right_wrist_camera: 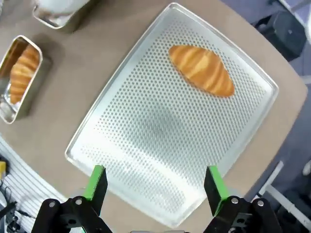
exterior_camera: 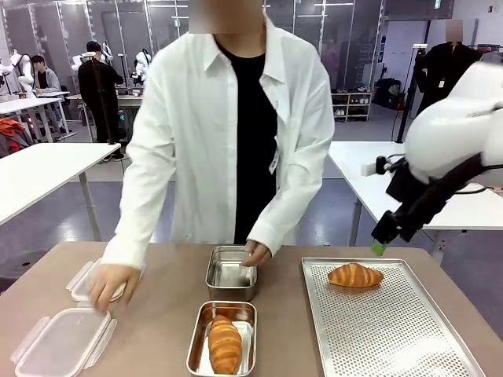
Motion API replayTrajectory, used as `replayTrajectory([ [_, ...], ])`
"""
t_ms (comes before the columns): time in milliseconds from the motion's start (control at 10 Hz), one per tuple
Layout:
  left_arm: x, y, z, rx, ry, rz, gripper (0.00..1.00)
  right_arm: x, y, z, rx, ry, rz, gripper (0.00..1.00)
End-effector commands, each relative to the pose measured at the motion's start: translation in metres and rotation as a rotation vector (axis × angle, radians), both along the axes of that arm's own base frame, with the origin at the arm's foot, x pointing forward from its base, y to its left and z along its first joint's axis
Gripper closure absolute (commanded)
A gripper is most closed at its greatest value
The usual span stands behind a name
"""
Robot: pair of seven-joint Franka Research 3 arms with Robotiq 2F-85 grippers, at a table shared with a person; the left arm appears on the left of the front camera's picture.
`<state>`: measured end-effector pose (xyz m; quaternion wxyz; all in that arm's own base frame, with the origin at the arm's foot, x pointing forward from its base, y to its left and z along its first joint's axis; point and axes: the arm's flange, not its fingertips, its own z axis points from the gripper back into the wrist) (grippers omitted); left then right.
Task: Place the bread into the airtight container.
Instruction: Pick up a Butter Roll and place it into an empty Airtight Container.
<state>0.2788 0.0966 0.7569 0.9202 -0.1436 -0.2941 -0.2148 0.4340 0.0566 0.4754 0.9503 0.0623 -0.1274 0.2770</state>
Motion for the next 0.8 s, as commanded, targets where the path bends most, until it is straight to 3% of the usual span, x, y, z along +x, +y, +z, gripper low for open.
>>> replayTrajectory([
  [0, 0.000, 0.000, 0.002, 0.007, -0.006, -0.013, 0.00, 0.042, 0.005, -0.026, 0.067, 0.071, 0.057, 0.00],
  [100, 0.000, 0.000, 0.002, 0.007, -0.006, -0.013, 0.00, 0.046, -0.002, -0.027, 0.127, 0.093, 0.044, 0.00],
  [300, 0.000, 0.000, 0.002, 0.007, -0.006, -0.013, 0.00, 0.014, -0.078, 0.004, 0.351, 0.013, -0.047, 0.00],
  [500, 0.000, 0.000, 0.002, 0.007, -0.006, -0.013, 0.00, -0.056, -0.177, 0.015, 0.252, -0.020, -0.296, 0.00],
  [700, 0.000, 0.000, 0.002, 0.007, -0.006, -0.013, 0.00, -0.121, -0.243, 0.010, 0.263, -0.028, -0.496, 0.00],
])
